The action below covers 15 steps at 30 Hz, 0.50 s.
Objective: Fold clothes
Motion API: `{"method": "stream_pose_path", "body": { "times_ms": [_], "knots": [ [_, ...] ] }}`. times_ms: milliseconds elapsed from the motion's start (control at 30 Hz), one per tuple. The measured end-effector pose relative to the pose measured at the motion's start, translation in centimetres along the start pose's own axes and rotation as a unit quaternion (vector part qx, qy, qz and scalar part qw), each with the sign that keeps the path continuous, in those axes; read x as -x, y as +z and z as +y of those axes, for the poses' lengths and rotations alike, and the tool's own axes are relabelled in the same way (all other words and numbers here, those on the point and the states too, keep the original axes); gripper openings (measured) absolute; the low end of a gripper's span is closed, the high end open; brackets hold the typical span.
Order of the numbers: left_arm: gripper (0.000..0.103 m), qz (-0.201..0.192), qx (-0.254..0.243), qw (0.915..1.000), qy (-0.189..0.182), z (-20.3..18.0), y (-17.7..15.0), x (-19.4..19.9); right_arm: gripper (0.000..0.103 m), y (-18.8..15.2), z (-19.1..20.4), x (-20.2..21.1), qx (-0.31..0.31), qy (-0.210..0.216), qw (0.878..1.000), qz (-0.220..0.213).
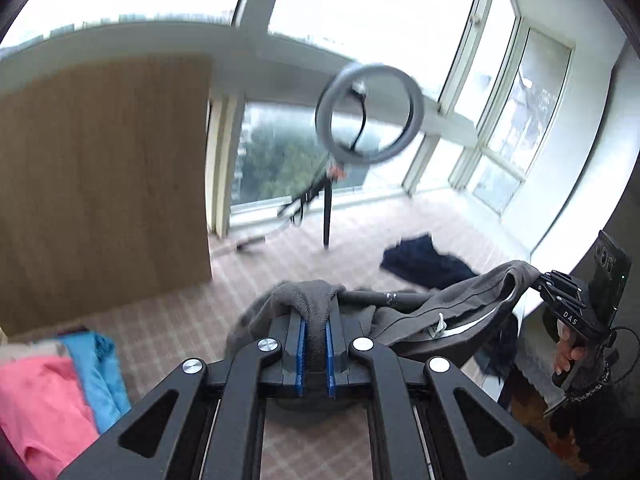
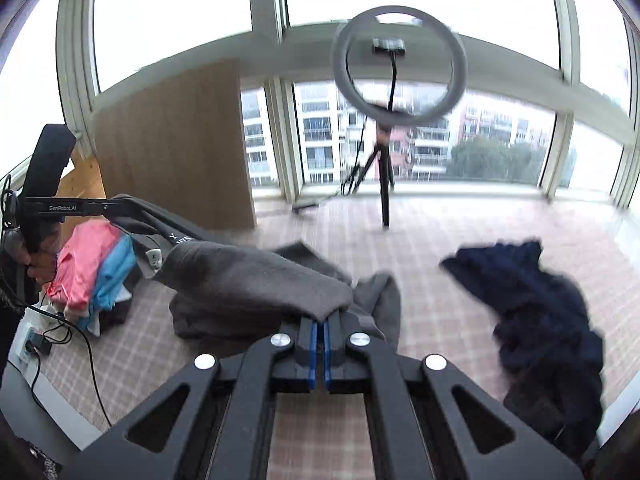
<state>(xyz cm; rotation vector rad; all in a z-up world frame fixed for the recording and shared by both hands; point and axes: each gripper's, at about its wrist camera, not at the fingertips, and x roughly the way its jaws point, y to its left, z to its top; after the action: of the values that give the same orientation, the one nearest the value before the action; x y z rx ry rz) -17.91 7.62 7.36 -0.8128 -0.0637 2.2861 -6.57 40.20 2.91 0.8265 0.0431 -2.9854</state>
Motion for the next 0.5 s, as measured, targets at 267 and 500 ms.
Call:
{"method": "stream_pose_path", "body": {
  "times_ms": [267,500],
  "knots": [
    [0.007,-0.182,-0.059,0.9783,0.08,-8.5,7.1,17.8,0.001,13.9,-0.4,14.5,0.081,-0.018,0.984,-0.16],
    [0.006,-0.233,-0.099,0.9556,0.151,-13.0,7.8,23.3,0.001,15.9,0.0,21.7,0.141,-0.034,0.967,-0.211]
  ]
}}
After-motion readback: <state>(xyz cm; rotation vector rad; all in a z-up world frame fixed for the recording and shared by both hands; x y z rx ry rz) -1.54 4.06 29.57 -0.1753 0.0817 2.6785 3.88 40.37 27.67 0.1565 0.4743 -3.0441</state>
